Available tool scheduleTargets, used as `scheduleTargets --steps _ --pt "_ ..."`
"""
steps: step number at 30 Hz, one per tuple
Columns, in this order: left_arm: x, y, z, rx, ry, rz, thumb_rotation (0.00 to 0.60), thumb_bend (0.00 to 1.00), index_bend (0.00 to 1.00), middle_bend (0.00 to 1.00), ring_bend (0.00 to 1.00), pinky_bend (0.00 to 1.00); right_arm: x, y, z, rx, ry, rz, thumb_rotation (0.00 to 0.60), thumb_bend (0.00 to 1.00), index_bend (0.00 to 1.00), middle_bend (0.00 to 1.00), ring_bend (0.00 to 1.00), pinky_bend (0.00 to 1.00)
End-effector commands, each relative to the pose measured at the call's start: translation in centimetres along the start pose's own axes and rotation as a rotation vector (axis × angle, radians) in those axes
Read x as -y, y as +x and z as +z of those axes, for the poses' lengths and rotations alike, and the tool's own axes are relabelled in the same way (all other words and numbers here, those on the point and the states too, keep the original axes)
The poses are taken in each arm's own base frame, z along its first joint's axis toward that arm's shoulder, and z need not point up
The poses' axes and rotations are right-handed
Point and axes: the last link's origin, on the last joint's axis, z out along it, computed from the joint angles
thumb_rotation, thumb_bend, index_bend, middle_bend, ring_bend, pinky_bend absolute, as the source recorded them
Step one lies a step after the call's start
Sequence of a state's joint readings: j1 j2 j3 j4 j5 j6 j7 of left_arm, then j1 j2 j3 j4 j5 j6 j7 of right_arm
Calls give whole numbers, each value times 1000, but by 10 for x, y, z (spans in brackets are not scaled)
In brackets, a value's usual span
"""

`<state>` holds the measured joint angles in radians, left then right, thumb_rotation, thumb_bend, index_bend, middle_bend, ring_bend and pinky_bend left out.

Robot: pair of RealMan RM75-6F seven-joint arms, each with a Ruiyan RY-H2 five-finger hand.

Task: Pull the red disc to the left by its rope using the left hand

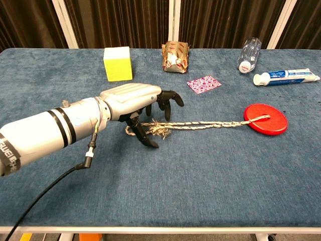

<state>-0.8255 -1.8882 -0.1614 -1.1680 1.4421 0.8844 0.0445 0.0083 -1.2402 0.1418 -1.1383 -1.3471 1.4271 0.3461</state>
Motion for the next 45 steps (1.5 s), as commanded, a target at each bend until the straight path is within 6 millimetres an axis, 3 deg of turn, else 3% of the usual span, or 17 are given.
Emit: scheduleTargets --steps 1,8,21,35,45 --pt "0 -3 1 -7 -13 5 600 39 228 401 286 420 -1 0 0 0 -3 -1 600 212 0 0 0 0" --pt "3 -11 2 4 -12 18 600 89 236 416 298 433 -2 -2 0 4 -7 -2 600 214 0 0 0 0" --pt "8 -17 4 -15 -1 43 600 268 310 608 435 549 -3 -3 0 8 -9 -6 600 221 0 0 0 0" --pt "11 -20 4 -51 15 57 600 400 687 839 707 794 -3 -5 1 22 -15 -9 600 231 0 0 0 0" --pt "13 -14 -4 -76 -3 16 600 432 771 919 773 832 -3 -6 1 22 -16 -6 600 236 0 0 0 0"
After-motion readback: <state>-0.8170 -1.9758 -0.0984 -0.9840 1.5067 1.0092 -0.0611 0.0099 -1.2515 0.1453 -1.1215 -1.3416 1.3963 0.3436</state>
